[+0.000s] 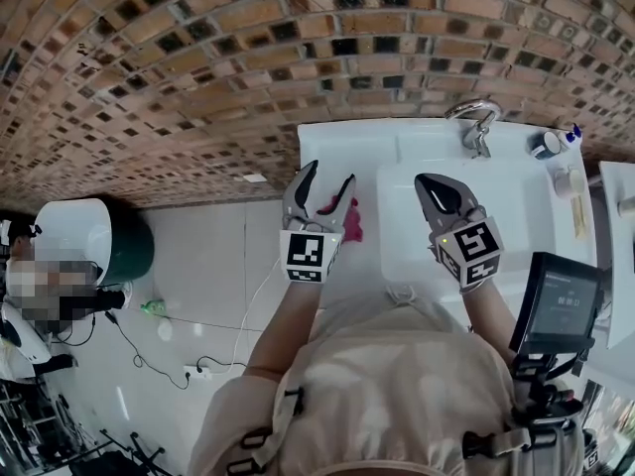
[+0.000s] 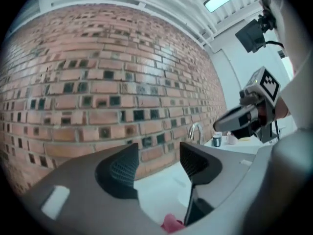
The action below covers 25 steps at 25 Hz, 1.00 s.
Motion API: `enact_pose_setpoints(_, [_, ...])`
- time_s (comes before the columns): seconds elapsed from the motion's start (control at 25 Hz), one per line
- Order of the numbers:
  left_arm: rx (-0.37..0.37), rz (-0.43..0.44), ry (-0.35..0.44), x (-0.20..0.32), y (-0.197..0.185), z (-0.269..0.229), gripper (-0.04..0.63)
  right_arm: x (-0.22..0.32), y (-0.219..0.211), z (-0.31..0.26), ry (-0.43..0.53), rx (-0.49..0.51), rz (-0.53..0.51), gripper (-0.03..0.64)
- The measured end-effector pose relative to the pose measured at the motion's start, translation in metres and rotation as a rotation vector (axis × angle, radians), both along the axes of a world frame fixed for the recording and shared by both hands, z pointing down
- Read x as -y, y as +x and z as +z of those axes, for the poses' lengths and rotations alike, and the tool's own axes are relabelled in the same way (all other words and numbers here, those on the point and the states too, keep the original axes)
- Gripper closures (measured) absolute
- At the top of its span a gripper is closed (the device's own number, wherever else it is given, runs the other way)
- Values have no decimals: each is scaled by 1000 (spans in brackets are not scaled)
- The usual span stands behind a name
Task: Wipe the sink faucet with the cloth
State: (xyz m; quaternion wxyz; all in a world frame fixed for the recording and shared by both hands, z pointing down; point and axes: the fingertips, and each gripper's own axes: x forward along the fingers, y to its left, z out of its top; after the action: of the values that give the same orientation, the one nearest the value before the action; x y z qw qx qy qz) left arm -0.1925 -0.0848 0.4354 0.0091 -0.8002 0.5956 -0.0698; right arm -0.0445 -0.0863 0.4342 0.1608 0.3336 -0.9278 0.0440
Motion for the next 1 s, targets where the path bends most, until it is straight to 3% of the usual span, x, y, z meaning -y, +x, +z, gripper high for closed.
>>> enact_pose_setpoints(0.16, [8, 28, 138, -1, 12, -46, 513, 0, -1, -10, 25, 19, -1, 623])
enact_pose_setpoints(0.28, [7, 30, 153, -5, 15, -49, 589, -2, 0, -18, 44, 37, 2, 623])
enact_pose_setpoints(0.52, [-12, 67, 100, -4, 24, -47, 590, -5, 1, -34, 79, 77, -1, 623])
enact_pose_setpoints(0.64, [18, 61, 108, -4, 23, -50, 589, -10, -2, -39, 96, 77, -18, 623])
enact_pose_setpoints(1.0, [-12, 99, 96, -8, 41, -57, 590, -18, -1, -49, 136, 65, -38, 623])
